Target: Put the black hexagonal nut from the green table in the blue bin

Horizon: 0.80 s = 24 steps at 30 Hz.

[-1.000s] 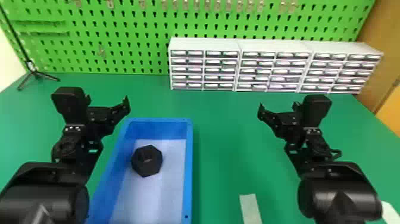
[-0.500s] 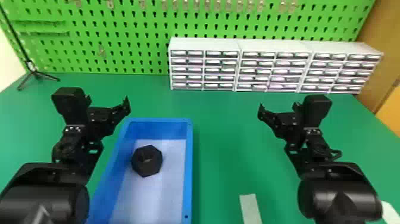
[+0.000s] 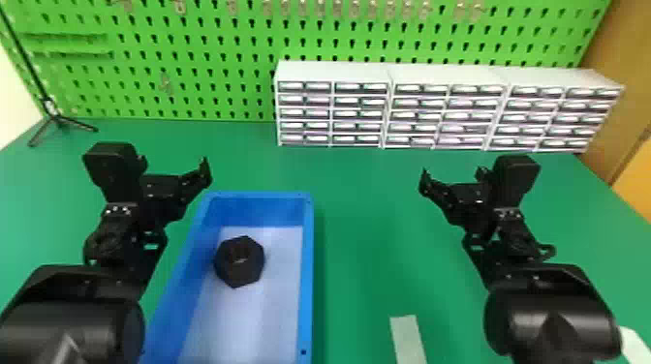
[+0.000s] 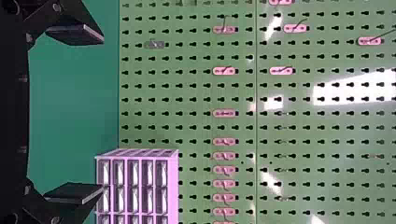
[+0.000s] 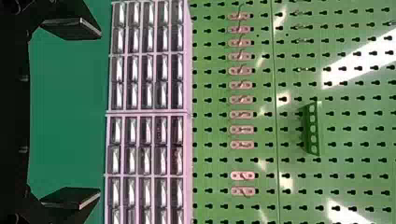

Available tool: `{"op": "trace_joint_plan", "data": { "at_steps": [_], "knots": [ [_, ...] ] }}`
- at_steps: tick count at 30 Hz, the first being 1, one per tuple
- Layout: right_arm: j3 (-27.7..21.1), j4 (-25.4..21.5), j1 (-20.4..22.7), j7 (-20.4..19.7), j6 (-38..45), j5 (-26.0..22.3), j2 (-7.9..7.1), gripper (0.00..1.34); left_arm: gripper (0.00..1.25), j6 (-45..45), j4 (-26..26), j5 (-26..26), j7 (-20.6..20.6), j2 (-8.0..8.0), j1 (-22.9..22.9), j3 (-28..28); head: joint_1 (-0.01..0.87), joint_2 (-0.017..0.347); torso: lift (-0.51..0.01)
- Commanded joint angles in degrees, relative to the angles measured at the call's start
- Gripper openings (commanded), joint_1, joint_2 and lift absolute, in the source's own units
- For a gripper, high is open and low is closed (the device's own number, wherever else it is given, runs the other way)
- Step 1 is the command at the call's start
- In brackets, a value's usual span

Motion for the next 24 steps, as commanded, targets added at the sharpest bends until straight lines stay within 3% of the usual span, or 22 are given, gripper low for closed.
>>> {"op": "trace_joint_plan", "data": {
  "at_steps": [1,24],
  "knots": [
    [0.1,0.0,0.0,0.0,0.1,-0.1,-0.06,1.22,1.09,0.0,0.1,-0.3,0.1,-0.05,0.1,0.0,0.683,0.028,-0.096],
    [0.3,0.0,0.0,0.0,0.2,-0.2,-0.41,1.22,1.09,0.2,0.3,-0.5,0.4,-0.05,-0.1,-0.1,0.683,0.028,-0.096]
  ]
}}
